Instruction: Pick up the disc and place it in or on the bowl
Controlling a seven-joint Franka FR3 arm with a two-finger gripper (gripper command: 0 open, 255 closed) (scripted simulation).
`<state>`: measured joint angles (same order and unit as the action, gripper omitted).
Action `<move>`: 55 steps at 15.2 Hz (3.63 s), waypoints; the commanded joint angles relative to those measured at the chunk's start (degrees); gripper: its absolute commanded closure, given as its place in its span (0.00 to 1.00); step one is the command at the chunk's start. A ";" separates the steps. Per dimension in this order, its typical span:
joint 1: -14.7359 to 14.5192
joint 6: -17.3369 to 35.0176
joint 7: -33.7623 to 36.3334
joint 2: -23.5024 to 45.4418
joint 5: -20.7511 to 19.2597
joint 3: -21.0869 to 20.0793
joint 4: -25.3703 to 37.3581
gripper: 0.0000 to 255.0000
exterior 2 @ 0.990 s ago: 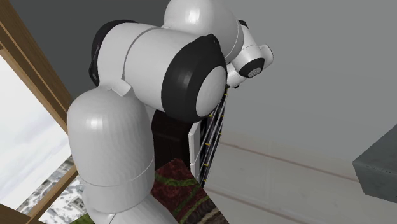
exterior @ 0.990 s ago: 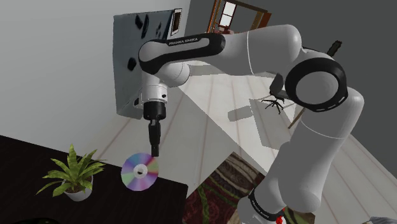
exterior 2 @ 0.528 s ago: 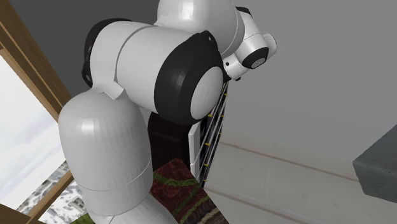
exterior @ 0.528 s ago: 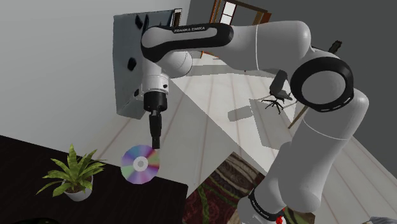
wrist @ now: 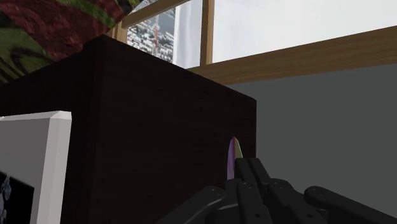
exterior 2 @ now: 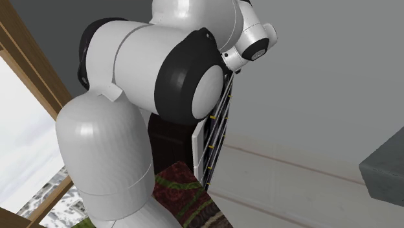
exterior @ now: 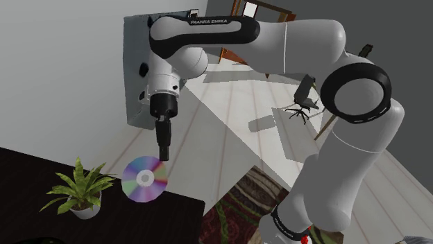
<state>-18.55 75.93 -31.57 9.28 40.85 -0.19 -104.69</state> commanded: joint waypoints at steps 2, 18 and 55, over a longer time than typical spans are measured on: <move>-2.10 1.87 3.32 2.10 1.99 -1.75 2.85 1.00; -13.50 10.81 19.72 19.41 6.58 -8.89 25.90 1.00; -11.49 10.55 15.18 24.12 5.25 -7.61 27.29 0.00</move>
<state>-30.06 86.53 -16.39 33.39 46.11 -7.80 -77.44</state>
